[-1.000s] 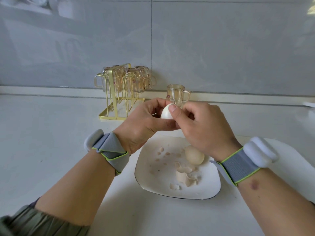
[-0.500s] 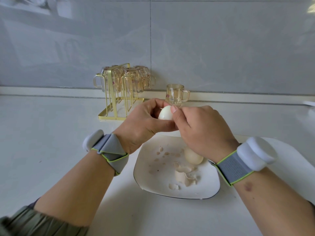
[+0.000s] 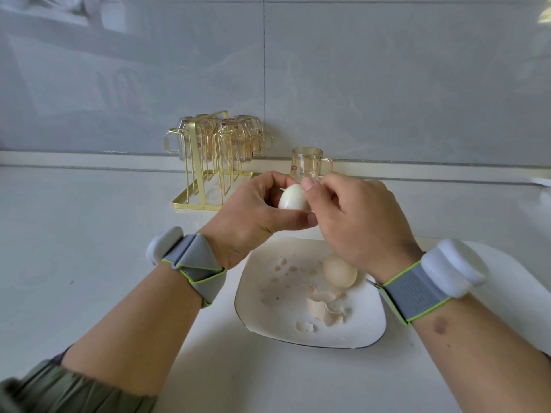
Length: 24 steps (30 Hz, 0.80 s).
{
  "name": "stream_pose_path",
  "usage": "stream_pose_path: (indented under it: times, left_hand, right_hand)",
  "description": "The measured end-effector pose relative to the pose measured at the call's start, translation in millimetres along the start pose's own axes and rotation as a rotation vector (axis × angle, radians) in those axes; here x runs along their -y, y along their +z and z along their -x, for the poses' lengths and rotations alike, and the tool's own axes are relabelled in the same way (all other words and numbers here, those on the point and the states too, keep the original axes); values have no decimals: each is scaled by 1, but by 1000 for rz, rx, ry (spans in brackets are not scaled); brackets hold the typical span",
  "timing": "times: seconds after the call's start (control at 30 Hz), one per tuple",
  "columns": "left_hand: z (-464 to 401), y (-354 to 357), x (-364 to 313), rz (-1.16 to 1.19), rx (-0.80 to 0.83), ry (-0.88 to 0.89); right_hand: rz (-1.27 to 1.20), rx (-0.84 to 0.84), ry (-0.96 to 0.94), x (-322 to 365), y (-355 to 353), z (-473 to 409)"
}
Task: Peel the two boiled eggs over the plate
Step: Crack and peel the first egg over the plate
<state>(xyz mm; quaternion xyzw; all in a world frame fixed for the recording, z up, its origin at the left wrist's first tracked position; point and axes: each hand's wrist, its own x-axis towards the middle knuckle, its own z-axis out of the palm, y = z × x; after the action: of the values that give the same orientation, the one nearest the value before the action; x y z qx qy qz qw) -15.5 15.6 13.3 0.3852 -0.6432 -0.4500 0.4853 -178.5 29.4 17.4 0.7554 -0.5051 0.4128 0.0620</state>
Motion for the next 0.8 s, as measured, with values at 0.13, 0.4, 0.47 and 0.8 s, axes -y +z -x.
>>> stream_pose_path:
  times: [0.13,0.4,0.47,0.8]
  left_hand:
    - [1,1,-1,-25,20,23]
    - [1,1,-1,-47,10,35]
    - [1,1,0,-48,9,38]
    - [-3,-1,0,23,-46,8]
  right_hand:
    - [4,56,-29,2,0,2]
    - [27,90,-64,-1,3,1]
    - [43,76,-80,-1,2,1]
    - [37,19,-23,-1,1,-2]
